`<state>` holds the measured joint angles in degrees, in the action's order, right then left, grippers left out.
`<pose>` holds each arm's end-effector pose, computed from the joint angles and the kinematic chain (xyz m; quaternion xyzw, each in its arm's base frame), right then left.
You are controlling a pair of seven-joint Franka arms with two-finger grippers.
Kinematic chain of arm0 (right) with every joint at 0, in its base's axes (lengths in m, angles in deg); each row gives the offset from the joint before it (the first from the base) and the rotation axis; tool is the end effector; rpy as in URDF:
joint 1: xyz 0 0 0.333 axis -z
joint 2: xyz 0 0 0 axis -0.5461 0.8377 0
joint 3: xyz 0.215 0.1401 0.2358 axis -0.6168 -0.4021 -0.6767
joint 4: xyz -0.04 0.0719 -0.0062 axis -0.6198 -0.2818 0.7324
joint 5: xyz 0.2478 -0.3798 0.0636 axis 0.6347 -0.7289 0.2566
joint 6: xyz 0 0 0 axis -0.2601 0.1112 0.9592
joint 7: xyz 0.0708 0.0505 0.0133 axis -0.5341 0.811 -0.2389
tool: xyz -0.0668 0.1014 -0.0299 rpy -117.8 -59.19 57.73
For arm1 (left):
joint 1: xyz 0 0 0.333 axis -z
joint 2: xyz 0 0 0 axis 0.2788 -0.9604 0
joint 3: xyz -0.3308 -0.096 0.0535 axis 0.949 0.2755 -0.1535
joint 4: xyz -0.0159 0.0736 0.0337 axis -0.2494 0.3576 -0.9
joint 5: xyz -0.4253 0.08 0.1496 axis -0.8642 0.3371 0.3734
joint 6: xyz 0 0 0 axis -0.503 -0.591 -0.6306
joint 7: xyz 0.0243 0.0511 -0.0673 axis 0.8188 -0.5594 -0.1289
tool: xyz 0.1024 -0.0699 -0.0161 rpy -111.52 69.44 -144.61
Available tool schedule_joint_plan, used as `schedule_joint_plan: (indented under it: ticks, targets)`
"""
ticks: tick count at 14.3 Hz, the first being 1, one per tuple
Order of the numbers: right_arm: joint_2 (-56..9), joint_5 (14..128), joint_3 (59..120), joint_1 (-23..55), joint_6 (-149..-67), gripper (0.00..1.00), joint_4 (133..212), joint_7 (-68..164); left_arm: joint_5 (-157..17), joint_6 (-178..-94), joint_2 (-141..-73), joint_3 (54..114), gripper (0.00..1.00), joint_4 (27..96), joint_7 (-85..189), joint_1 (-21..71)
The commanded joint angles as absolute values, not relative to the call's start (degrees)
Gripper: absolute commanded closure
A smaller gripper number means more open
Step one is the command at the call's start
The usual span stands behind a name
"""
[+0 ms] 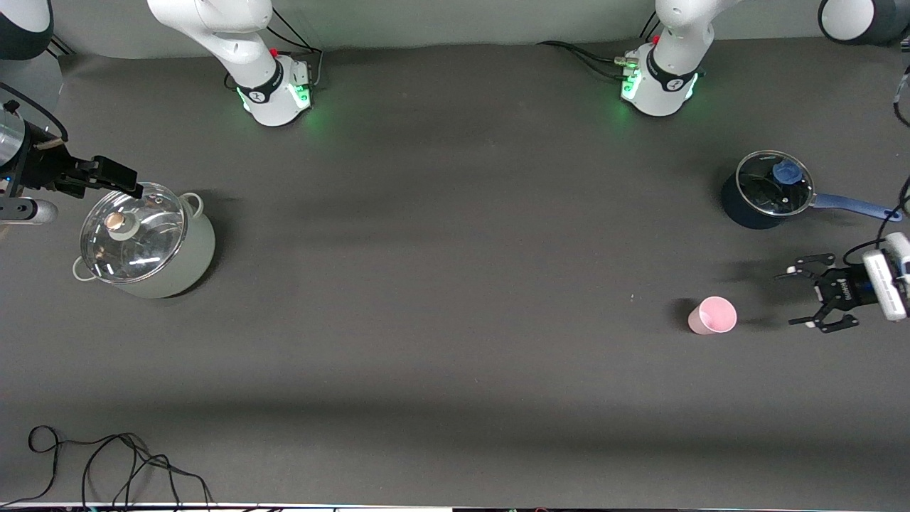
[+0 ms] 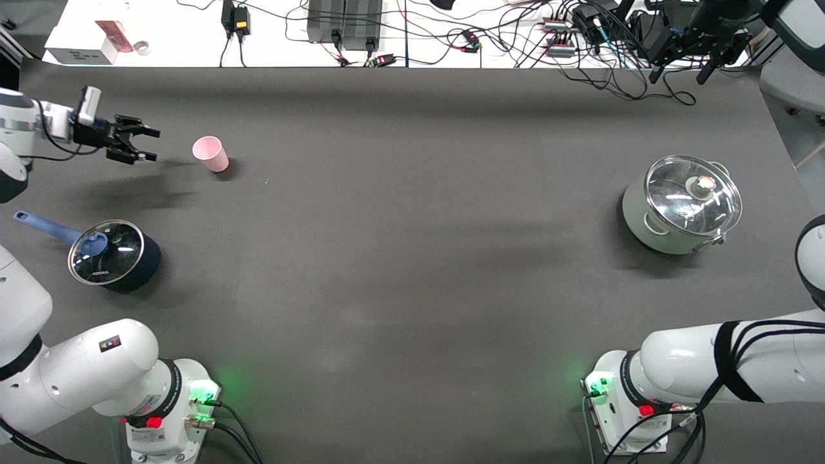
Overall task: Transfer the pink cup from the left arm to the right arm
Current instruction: 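Close the left gripper around the pink cup's side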
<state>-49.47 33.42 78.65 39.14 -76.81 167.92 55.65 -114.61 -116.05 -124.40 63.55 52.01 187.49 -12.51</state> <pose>0.5939 -0.0056 0.6185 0.9976 -0.0264 -0.0639 0.0048 0.6569 0.2818 0.1584 0.7040 -0.5194 0.3386 0.3464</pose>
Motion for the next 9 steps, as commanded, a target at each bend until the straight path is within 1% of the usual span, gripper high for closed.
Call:
schedule_joint_plan:
  ticks: [1,5,9]
  targets:
    - [-49.0,34.3,79.0,39.0,-76.3,0.00,166.9,55.5,-119.9,-116.8,-128.5,63.9,0.00,51.7,196.9,-12.9]
    - [-48.9,34.4,78.7,38.9,-76.3,0.00,166.7,55.8,-125.7,-117.3,-131.8,63.9,0.00,53.1,205.1,-12.6]
    - [-48.8,34.3,78.8,39.0,-76.3,0.00,166.4,55.8,-129.1,-118.8,-133.4,65.2,0.00,55.1,208.9,-11.4]
